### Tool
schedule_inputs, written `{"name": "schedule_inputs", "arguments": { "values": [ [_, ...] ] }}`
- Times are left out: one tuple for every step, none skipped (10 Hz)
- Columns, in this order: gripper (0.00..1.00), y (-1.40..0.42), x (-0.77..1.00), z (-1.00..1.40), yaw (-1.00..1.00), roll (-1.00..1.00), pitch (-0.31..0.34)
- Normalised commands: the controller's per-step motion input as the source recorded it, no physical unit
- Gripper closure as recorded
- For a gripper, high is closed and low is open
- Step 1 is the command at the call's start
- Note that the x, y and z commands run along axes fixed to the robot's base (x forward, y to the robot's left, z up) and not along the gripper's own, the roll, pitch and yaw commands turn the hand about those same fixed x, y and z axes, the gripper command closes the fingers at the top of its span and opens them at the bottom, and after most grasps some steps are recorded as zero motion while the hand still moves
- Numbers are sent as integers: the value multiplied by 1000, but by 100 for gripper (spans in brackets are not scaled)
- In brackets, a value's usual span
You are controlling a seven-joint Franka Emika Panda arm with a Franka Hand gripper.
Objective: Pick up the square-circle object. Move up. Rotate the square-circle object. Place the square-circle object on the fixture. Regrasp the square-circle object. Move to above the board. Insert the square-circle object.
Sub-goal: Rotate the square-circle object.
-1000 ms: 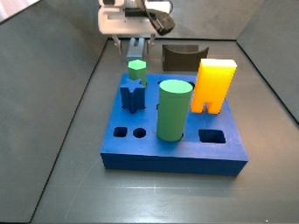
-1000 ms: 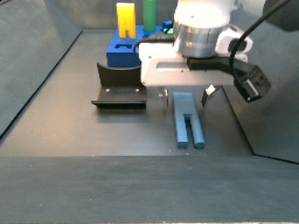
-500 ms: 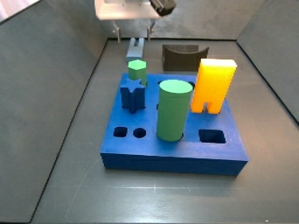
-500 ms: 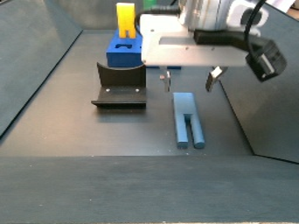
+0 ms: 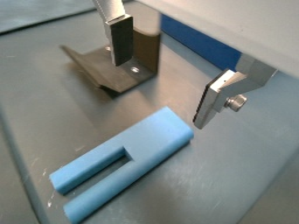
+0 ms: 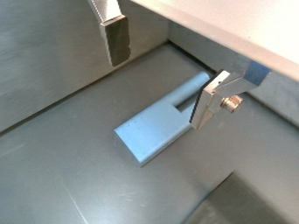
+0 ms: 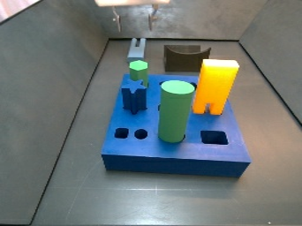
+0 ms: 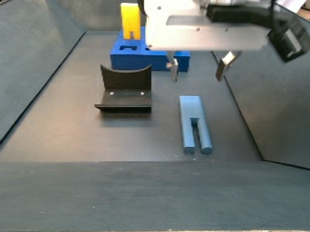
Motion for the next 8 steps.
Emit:
{"name": "schedule_inputs", "arguments": {
  "values": [
    [0,-1,-12,-272,1000,2,3],
    [0,3,31,-233,1000,2,2],
    [0,-4,35,-183,1000,1,2],
    [0,-2,25,-91,1000,-1,2],
    [0,0,21,-69,1000,-2,3],
    [0,-3,21,-60,1000,-2,3],
    [0,-6,18,-47,1000,-3,3],
    [0,-6,17,-39,1000,-3,4]
  ]
}}
